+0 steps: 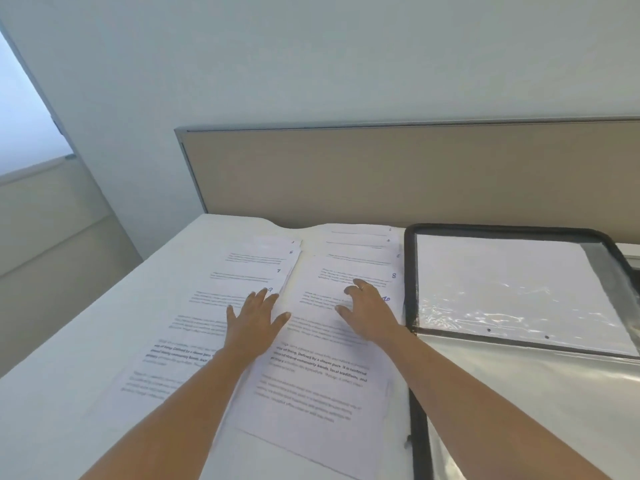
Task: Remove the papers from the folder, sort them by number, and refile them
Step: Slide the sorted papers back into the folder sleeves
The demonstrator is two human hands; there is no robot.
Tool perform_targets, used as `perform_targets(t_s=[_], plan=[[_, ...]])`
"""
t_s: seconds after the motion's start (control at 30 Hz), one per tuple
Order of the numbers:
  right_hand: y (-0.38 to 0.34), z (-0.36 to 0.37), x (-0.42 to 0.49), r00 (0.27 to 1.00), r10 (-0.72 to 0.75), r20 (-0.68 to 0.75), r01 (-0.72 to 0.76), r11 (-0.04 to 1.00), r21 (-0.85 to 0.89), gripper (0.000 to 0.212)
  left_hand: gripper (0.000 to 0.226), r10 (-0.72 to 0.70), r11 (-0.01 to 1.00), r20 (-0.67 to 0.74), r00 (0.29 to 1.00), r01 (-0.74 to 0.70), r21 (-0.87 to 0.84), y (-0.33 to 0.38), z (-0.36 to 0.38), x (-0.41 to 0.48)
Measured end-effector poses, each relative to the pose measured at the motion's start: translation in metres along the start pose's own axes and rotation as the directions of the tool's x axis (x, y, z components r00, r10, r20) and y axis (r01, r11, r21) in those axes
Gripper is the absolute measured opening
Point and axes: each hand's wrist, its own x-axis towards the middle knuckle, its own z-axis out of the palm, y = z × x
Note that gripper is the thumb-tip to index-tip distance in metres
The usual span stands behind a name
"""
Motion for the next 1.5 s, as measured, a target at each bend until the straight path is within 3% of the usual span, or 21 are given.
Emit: perform_targets(t_s=[0.2,0.47,0.7,0.9,1.07,1.27,1.4,1.5], plan=[[-0.006,0.012,0.064,0.989,0.101,-0.109,-0.106,0.994,-0.039,0.054,0.056,0.01,1.0,-0.008,1.0,-0.01,-0.029,-0.032,0.003,0.056],[0.016,0.019,0.124,0.955,0.253,-0.154,-0.275,0.951,-0.144,0.059,0.054,0.02,0.999,-0.057,0.998,-0.022,-0.046,-0.043,0.01,0.113],[0.043,-0.005,0.169,0.93,0.306,-0.205,-0.342,0.924,-0.172,0.058,0.052,0.189,0.977,-0.114,0.975,-0.199,-0.079,-0.004,0.012,0.155],[0.066,-0.013,0.184,0.905,0.415,-0.091,-0.425,0.885,-0.189,0.065,0.053,0.265,0.956,-0.095,0.96,-0.274,-0.107,0.034,0.022,0.18],[0.065,0.001,0.185,0.919,0.382,-0.096,-0.392,0.911,-0.131,0.066,0.053,0.287,0.949,-0.052,0.957,-0.291,-0.118,0.05,0.031,0.184],[0.051,0.012,0.185,0.922,0.322,-0.216,-0.362,0.915,-0.18,0.059,0.057,0.295,0.95,-0.009,0.956,-0.294,-0.106,0.054,0.04,0.183],[0.055,-0.004,0.195,0.856,0.428,-0.288,-0.428,0.901,0.067,0.05,0.058,0.288,0.952,-0.002,0.958,-0.287,-0.102,0.05,0.043,0.181],[0.064,-0.019,0.211,0.784,0.581,-0.217,-0.531,0.81,0.25,0.043,0.058,0.291,0.952,-0.013,0.957,-0.291,-0.099,0.047,0.044,0.18]])
